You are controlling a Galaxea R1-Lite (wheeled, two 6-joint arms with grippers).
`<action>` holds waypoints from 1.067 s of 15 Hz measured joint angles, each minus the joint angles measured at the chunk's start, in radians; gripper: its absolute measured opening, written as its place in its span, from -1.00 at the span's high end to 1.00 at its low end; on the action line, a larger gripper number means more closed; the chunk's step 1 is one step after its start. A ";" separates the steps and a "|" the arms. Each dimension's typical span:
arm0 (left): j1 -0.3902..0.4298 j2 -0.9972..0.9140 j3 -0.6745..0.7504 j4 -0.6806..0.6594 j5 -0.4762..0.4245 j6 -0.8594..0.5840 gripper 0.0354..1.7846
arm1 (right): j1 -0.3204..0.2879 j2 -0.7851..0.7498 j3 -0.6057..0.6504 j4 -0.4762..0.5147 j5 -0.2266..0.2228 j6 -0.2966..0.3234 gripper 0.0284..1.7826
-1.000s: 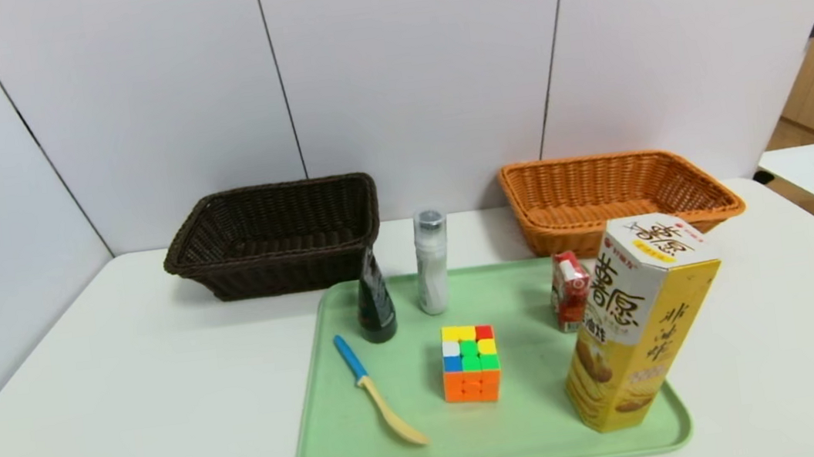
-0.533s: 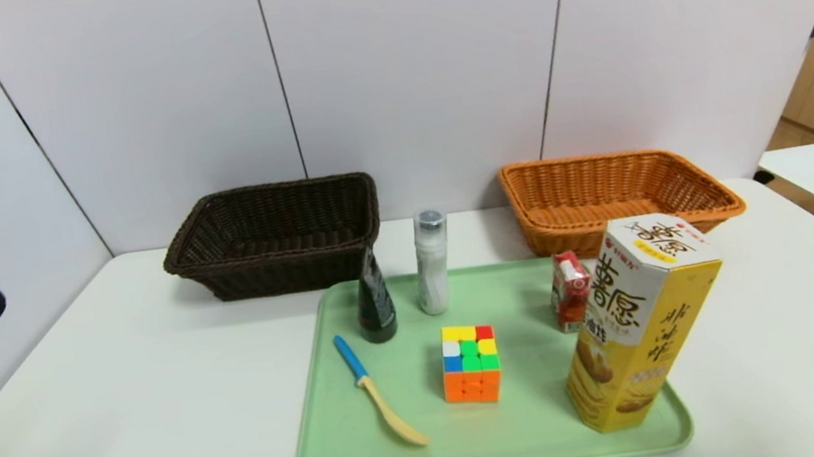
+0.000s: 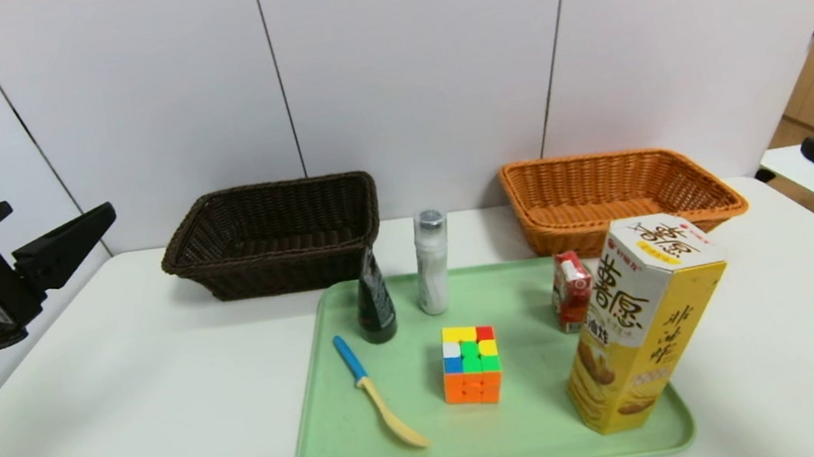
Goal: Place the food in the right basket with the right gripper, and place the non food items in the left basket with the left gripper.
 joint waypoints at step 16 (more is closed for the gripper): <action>-0.007 0.044 0.008 -0.029 -0.002 -0.003 -0.89 | 0.031 -0.037 0.278 -0.003 0.500 0.024 -0.90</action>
